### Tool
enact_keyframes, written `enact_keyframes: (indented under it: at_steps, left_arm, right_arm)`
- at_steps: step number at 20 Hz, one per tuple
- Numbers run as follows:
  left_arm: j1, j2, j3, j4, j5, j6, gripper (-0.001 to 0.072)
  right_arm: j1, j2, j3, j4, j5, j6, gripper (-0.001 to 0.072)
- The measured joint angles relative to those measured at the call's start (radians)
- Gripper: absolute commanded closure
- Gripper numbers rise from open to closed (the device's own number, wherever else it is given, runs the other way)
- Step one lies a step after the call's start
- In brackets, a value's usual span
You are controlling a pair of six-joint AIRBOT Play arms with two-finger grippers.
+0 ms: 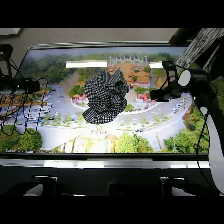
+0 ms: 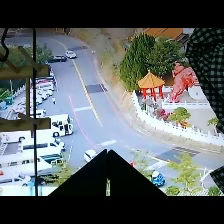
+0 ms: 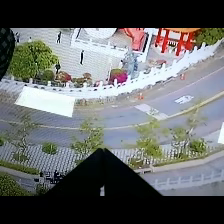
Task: Fold the clothes and pants, and hang the long-sleeved shirts on hangers.
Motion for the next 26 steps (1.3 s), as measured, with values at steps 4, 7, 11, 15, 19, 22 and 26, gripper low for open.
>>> enact_keyframes:
  at_steps: [4, 7, 11, 15, 19, 22, 26]
  left_arm:
    - [0.0, -0.001, 0.0, 0.0, 0.002, 0.0, 0.0331]
    - [0.0, -0.015, 0.0, 0.0, 0.012, -0.028, -0.0013]
    - [0.012, -0.077, 0.0, -0.024, 0.021, -0.091, -0.0013]
    - [0.027, -0.158, 0.0, -0.117, 0.042, -0.116, -0.0013]
    - [0.031, -0.217, 0.0, -0.168, 0.085, -0.124, -0.0013]
    - [0.032, -0.241, 0.0, -0.183, 0.101, -0.126, -0.0013]
    - [0.032, -0.26, 0.0, -0.196, 0.115, -0.127, -0.0013]
  right_arm:
    - [0.0, 0.0, 0.0, 0.0, 0.0, 0.0, 0.0685]
    - [0.0, 0.0, 0.0, 0.0, 0.0, 0.001, 0.0685]
    - [0.0, 0.0, 0.0, 0.0, -0.007, 0.004, 0.0685]
    - [0.0, 0.0, 0.0, 0.0, -0.024, 0.003, 0.0685]
    - [0.0, 0.0, 0.0, 0.0, -0.053, 0.003, 0.0685]
    - [0.0, 0.0, 0.0, 0.001, -0.083, 0.0, 0.0628]
    - [0.001, -0.009, -0.004, 0.071, -0.091, 0.059, 0.0031]
